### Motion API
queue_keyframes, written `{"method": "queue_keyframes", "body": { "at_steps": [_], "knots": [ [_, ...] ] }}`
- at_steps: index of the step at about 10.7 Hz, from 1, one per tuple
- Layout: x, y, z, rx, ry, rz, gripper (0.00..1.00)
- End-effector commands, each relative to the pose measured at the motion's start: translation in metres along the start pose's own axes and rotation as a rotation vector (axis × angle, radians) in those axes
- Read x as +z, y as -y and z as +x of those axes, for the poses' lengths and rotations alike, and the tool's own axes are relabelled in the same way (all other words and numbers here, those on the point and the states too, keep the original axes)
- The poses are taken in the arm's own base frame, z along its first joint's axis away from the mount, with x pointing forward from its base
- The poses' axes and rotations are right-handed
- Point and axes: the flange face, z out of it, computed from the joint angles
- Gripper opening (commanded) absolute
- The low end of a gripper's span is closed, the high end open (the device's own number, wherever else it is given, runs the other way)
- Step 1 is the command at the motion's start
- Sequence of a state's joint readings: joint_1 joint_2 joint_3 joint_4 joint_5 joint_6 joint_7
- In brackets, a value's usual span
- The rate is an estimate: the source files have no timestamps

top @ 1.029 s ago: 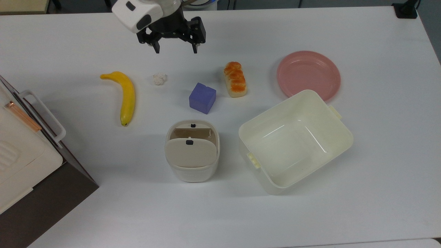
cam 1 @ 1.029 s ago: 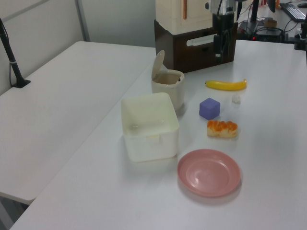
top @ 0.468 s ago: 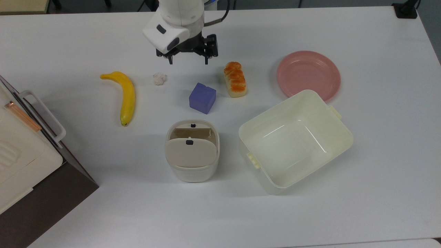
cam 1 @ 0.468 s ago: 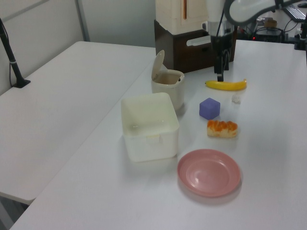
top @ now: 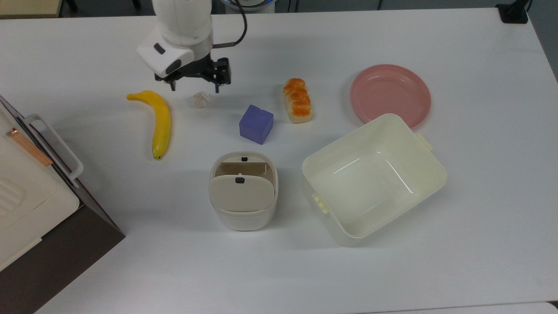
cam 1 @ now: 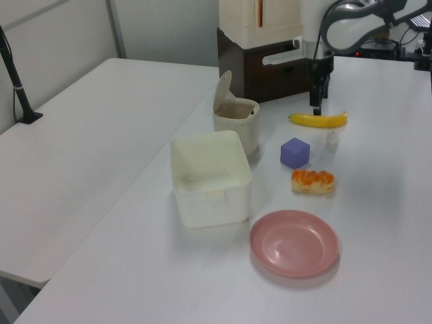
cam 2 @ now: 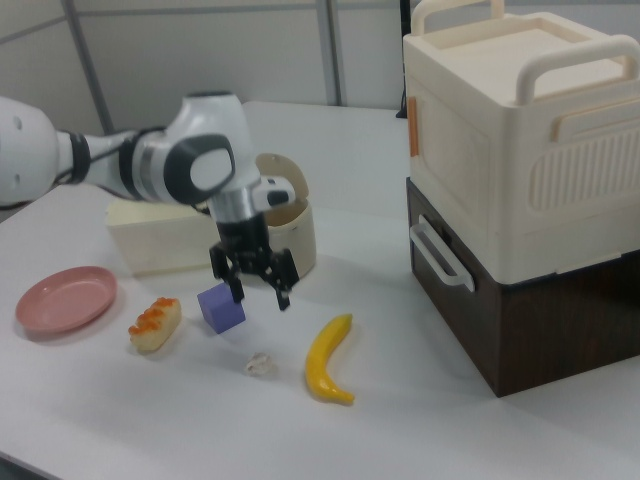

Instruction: Grab it up and put it in the trash

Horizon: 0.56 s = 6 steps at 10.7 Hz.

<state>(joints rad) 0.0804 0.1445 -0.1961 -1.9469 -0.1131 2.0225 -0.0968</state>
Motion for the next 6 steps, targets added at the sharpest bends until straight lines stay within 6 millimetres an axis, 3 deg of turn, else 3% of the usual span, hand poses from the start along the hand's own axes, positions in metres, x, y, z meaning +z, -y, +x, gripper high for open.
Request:
{"method": "queue_keyframes", "body": {
  "at_steps": [1,3,6],
  "knots": [
    [0.056,0.009,-0.023,-0.084,-0.022,-0.06,0.97],
    [0.067,0.013,-0.027,-0.104,-0.007,-0.064,0.97],
    [0.088,0.018,-0.024,-0.117,0.025,-0.069,0.83]
  ]
}}
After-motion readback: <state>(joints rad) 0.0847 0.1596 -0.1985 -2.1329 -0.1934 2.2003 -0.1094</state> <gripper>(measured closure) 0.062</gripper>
